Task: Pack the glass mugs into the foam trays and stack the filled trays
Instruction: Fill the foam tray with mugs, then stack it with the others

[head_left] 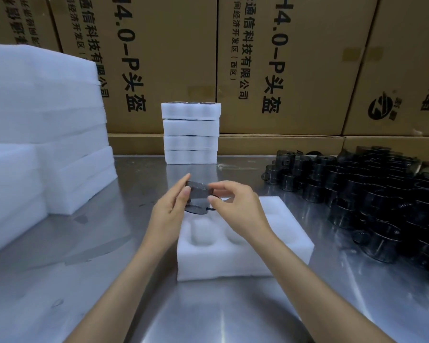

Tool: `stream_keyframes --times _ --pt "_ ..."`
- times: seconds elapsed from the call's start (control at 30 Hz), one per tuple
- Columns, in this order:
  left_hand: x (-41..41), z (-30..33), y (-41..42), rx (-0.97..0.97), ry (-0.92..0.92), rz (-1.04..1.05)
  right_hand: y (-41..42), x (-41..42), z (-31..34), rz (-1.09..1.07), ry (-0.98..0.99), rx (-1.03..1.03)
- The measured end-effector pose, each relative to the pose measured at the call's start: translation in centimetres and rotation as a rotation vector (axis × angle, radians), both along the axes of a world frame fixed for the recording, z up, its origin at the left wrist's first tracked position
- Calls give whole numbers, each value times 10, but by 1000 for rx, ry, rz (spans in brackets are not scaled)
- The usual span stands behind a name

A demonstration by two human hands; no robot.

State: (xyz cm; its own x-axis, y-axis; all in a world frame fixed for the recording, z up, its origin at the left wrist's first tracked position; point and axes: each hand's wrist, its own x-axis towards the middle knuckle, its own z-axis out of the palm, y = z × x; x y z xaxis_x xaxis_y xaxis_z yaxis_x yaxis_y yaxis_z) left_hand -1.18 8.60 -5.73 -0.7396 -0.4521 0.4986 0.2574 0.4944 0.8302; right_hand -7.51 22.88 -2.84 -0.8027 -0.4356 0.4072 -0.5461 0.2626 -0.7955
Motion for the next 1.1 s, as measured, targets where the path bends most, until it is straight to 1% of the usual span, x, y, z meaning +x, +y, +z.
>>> stream_keyframes --times 0.13,0.23,0.33,0.6,0.73,0.83,0.9,0.93,1.03,1.1 --pt "-2 -3 0 15 -77 -69 3 1 -1 -27 -6 -8" --pt "-2 -5 -2 25 -139 -135 3 2 -2 -30 24 6" --pt "-3 -7 -5 0 -154 -152 2 1 -3 -42 45 25" --pt "-3 -8 -13 -65 -237 -187 -2 7 -5 -74 194 120" --pt "-2 -10 -14 -61 -248 -194 -3 9 -3 -62 207 82" --pt "2 -9 -12 -36 -202 -167 -1 10 -1 -76 176 7" --pt "8 -4 -10 -100 -136 -112 1 7 0 -41 124 -14" --pt "10 -1 -9 -172 -114 -83 2 6 1 -8 113 23" --pt "18 4 -10 -427 -124 -22 -1 7 -1 77 148 237" --pt "21 4 -12 -530 -140 16 -4 9 -4 102 230 385"
